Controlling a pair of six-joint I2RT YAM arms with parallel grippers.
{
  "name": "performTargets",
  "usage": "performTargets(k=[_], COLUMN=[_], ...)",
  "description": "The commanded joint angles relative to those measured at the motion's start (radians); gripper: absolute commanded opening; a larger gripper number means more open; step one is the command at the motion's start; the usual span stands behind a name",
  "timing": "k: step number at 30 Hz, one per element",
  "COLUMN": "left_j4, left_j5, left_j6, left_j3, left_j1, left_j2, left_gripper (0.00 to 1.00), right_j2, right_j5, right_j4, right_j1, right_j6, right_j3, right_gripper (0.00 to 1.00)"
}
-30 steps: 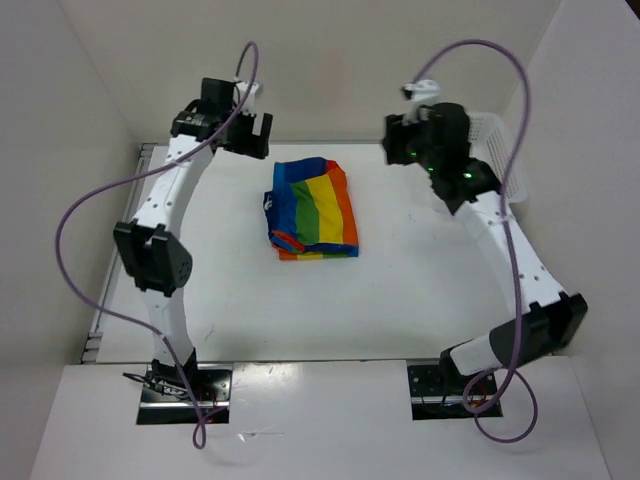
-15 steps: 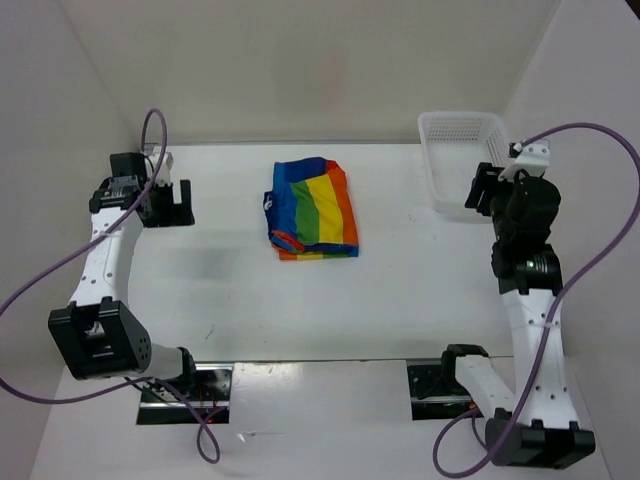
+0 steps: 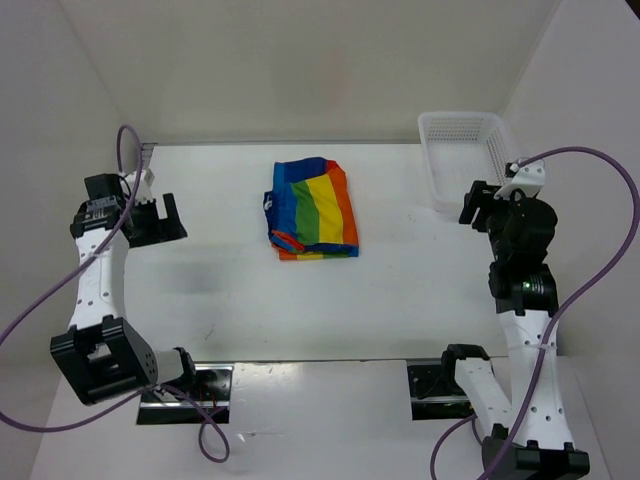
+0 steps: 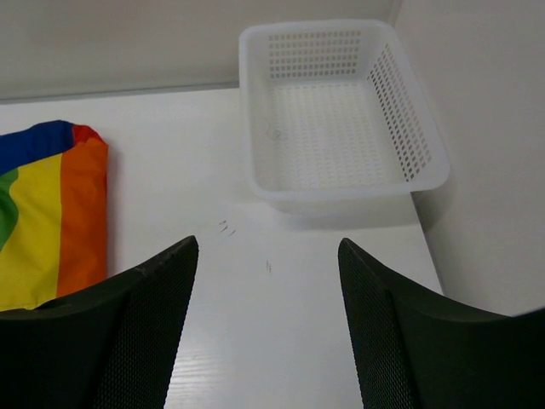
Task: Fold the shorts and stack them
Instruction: Fold the shorts
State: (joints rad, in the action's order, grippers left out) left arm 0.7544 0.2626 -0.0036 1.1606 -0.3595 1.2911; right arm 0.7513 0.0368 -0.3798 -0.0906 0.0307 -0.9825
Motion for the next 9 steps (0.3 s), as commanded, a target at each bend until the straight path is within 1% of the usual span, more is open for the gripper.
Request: performTargets(k=[1, 8, 9], left_j4=[-0.015, -0.026, -0.026], left_j5=[0.073, 0.115, 0.115], left_j6=[0.004, 0.004, 0.004], left_j3=[-0.019, -0.065, -0.065], left_j1=[-0.015, -0.053, -0.053], left_j2=[-0.076, -0.124, -0.133], left_gripper=[1.00, 1.00, 1.00], right_j2=[-0.035, -0.064, -0.064], right_j5=[-0.031, -0.063, -0.063], right_j4=[0.027, 0.005, 0.005], right_j1=[-0.008, -0.008, -0.008], right_j6=[-0.011, -0.002, -0.002], right_j3=[0.008, 0.027, 0.027], right_gripper=[0.72, 0.72, 0.73])
